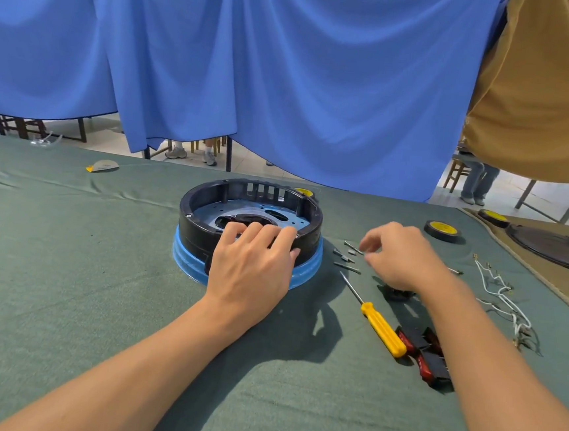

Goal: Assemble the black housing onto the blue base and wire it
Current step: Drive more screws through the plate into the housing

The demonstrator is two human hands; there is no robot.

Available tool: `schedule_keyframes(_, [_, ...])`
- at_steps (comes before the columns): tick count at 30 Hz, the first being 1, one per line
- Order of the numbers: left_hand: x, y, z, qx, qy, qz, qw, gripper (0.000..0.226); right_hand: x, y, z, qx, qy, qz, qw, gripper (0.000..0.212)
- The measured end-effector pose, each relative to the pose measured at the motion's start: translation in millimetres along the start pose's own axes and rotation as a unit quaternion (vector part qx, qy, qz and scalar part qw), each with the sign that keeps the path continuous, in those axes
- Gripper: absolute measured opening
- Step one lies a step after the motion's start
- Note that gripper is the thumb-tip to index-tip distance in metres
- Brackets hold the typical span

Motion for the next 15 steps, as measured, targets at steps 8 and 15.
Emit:
schedule_keyframes(8, [-1,0,3,-0.003,0.009,0.018,1.0,0.028,-17,-26,11,0.005,0.056,0.016,0.998,0.026])
schedule_keyframes(15, [-1,0,3,-0.036,0.003,0.017,0.999,0.026,-14,-34,10,0.002,0.041,-0.006,0.999,0.02])
Point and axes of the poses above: each hand's wrist, its own z-axis away from the middle knuckle, its own y-axis out of the back of the hand, x = y × z, the point moved 3 cm from there along -z, towards the middle knuckle, and after that the axes turned 15 degrees about x, right-handed, at the moved point
